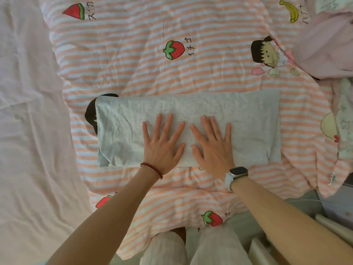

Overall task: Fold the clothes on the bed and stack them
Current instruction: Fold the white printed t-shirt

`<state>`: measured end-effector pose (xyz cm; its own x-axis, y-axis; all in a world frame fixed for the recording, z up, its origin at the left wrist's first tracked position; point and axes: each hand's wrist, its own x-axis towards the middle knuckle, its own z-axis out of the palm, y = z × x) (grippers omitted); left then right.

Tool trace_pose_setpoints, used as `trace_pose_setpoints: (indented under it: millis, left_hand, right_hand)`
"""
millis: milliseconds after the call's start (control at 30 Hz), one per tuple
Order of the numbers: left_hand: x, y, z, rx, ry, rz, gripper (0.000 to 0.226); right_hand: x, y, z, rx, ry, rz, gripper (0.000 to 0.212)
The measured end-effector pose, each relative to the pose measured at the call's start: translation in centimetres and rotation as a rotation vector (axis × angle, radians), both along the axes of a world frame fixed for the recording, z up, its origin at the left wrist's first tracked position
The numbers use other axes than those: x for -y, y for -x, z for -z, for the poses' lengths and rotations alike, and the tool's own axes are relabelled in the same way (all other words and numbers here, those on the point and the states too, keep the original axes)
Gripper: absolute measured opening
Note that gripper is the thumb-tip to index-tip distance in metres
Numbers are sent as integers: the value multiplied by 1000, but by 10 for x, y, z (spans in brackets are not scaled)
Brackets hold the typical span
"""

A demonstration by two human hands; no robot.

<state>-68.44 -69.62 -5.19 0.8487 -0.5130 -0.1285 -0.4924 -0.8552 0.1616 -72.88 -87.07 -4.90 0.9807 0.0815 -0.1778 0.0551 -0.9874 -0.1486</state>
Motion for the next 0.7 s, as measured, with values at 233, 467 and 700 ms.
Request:
trace_pose_setpoints:
  millis: [233,467,700]
  left_hand:
    - [-39,-31,26,22,-126,-286,62]
    - [-4,-25,8,-119,-121,-423,69]
    - [102,15,11,-126,-28,24,56]
  right_hand:
    - [117,-39,13,-149,198,226,60]
    - [159,-19,8,-234,-89,508,60]
    - [127,25,11,-239,-111,617,70]
